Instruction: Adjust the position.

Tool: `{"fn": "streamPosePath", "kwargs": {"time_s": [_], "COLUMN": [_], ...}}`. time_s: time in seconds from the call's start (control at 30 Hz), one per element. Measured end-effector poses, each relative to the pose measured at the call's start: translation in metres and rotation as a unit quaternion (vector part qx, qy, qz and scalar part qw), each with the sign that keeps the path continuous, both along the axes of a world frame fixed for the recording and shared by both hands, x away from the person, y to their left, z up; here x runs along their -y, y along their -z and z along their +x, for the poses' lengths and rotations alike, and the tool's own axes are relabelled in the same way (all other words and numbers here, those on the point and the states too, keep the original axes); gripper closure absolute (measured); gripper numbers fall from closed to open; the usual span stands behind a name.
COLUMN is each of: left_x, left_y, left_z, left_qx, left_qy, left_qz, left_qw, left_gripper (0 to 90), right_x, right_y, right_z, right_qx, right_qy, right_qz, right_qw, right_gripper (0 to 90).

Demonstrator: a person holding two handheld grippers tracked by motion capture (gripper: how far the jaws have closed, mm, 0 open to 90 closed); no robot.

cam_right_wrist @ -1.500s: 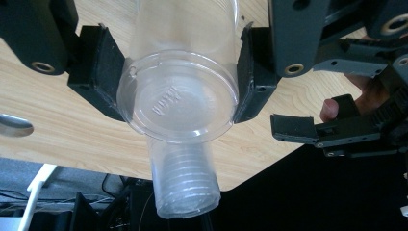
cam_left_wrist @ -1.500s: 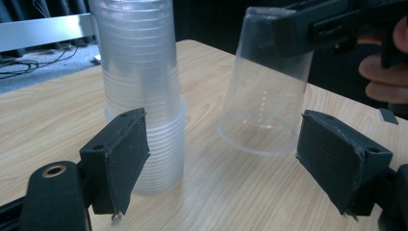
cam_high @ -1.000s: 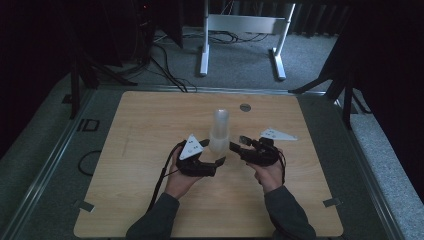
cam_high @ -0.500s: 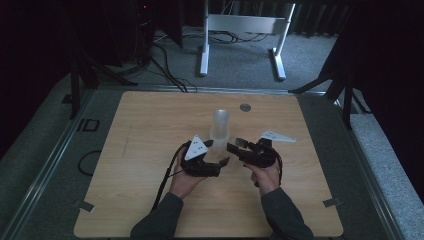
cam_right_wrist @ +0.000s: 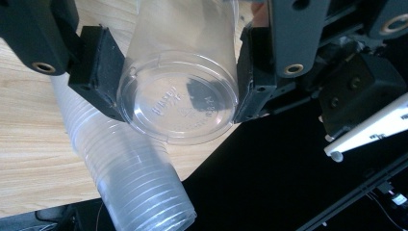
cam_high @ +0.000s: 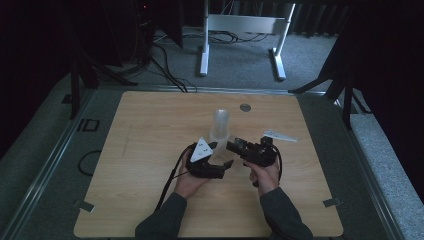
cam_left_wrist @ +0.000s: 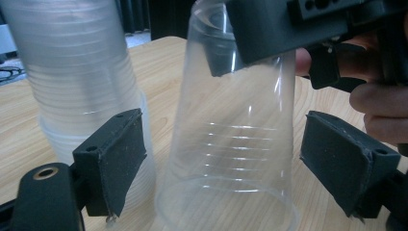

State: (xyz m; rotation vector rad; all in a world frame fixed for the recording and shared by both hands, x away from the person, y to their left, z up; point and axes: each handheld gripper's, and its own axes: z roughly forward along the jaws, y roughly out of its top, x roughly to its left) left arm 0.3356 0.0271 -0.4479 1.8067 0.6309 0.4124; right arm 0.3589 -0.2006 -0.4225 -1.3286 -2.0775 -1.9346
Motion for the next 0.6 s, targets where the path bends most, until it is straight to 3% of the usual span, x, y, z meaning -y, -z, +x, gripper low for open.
{"fn": "streamPosePath", "kwargs": {"time_s": [0.23, 0.6], "left_x": [0.0042, 0.0026], "left_y": [0.0033, 0.005], "left_z": [-0.0006, -0.0026], "left_qx": [0.006, 0.013], "left_qy": [-0.001, -0.002], "left_qz": [-0.001, -0.012], "left_qw": [1.0, 0.9998], "left_gripper": [15.6, 15.7], "right_x": [0.0009, 0.0065], "right_y": [0.0007, 0.0053], "right_z": [0.0008, 0.0041], "right_qx": [-0.006, -0.029], "right_qy": [-0.002, -0.001], "right_qz": [0.014, 0.057], "right_qw": [0.9999, 0.998], "right_gripper": [41.9, 42.1]}}
